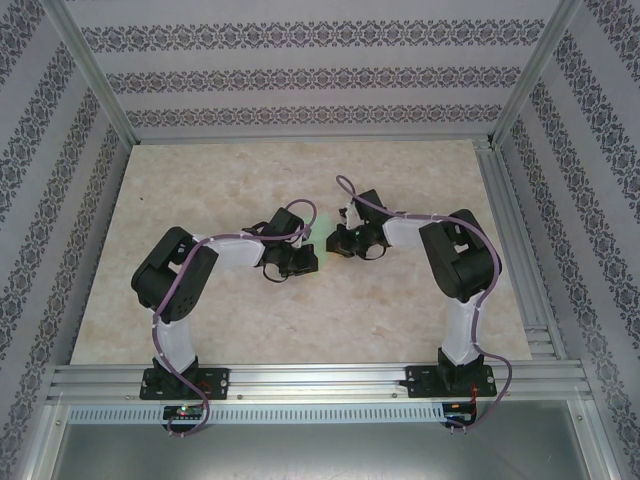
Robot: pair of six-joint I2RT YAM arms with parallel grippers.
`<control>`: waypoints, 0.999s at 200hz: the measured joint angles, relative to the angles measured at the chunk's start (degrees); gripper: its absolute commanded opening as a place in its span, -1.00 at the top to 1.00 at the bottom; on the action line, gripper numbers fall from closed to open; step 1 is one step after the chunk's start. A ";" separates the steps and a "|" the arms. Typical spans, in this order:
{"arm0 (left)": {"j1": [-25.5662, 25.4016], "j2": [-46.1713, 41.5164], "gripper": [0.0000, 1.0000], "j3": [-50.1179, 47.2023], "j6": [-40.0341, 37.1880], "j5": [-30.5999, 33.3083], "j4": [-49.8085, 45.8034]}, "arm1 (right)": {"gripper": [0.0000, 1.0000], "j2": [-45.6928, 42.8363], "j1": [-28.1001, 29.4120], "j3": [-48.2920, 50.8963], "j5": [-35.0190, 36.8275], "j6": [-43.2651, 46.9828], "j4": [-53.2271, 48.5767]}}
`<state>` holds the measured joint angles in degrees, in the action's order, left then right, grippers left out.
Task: Fold a paper plane with a square sheet of paper (pick it up from the middle)
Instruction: Third fold the triangle at the center of the table, then fourth fold the wing at the center of the table.
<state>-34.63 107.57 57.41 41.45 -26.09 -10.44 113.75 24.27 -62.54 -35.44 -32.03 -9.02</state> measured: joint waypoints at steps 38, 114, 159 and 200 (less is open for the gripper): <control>0.00 -0.04 0.86 -0.13 -0.48 -0.02 0.22 | 0.79 2.36 -2.21 -5.07 2.08 2.03 -4.33; 0.00 -0.28 0.83 -0.15 -0.79 0.09 0.13 | 0.58 1.95 -4.17 -10.21 9.53 3.74 -7.54; 0.00 -2.95 0.52 -0.26 -1.90 2.45 -3.30 | 0.01 -10.08 -4.13 -0.52 8.41 1.95 -2.60; 0.00 -5.42 0.41 0.66 -2.08 5.64 -2.75 | -0.12 -12.98 -3.41 6.75 6.05 -1.66 3.08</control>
<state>-34.63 102.15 58.06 39.38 -20.45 -13.19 100.77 20.86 -55.79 -29.39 -33.69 -5.93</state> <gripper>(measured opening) 0.292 0.560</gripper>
